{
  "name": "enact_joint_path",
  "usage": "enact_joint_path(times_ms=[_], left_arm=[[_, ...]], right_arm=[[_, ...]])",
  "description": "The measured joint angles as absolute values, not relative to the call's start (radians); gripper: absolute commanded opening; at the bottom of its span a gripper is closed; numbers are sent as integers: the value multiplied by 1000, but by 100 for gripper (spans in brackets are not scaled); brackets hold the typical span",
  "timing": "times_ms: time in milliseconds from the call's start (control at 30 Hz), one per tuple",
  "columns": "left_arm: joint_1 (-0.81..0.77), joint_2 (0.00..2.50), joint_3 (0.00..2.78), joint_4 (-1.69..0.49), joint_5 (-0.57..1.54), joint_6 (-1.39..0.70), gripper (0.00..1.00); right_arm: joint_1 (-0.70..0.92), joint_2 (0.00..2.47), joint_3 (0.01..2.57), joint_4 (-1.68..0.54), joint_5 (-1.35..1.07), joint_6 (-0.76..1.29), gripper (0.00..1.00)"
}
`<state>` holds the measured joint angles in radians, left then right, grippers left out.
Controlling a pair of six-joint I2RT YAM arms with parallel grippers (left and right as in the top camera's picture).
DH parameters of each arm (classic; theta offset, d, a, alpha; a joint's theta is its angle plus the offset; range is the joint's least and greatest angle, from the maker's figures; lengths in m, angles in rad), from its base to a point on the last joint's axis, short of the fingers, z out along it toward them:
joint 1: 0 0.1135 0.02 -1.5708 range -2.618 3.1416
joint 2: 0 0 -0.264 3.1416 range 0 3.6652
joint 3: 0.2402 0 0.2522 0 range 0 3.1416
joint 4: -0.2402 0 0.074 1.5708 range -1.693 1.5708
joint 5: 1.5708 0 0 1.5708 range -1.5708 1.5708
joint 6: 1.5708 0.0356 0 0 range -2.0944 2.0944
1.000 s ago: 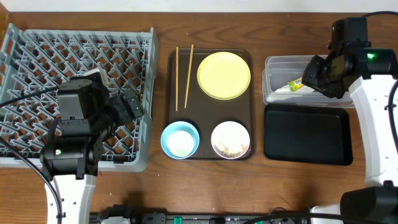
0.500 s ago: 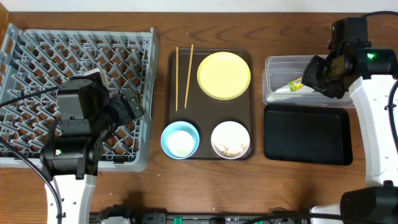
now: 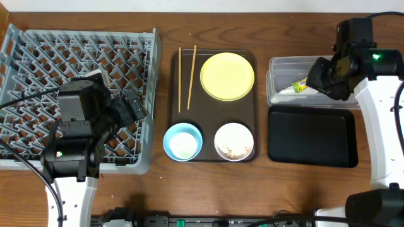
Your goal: Sort waste into correct bins and load items into the dishwasher
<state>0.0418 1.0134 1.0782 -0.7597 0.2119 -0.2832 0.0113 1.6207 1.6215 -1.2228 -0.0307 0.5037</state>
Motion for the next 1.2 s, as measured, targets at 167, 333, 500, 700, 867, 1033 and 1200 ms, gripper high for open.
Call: enact_joint_path(times_ms=[167,333,500,700,867,1033,1200], left_arm=[[42,1013,1078,-760,212,-283,98],[42,1013,1078,-760,212,-283,98],[42,1013,1078,-760,212,-283,98],[42,1013,1078,-760,212,-283,98],[42,1013,1078,-760,212,-283,98],[42,1013,1078,-760,212,-283,98],[42,1013,1078,-760,212,-283,98]], right_arm=[[11,1621,1621,-1227,-31,504,42],[11,1621,1621,-1242,-31,503,42],[11,1621,1621,-1246,-30,503,43],[11,1621,1621,-1251,-30,492,43],[11,1621,1621,-1253,-30,491,43],[11,1621,1621,-1258,-31,489,43],[11,1621,1621,-1262,-30,488,43]])
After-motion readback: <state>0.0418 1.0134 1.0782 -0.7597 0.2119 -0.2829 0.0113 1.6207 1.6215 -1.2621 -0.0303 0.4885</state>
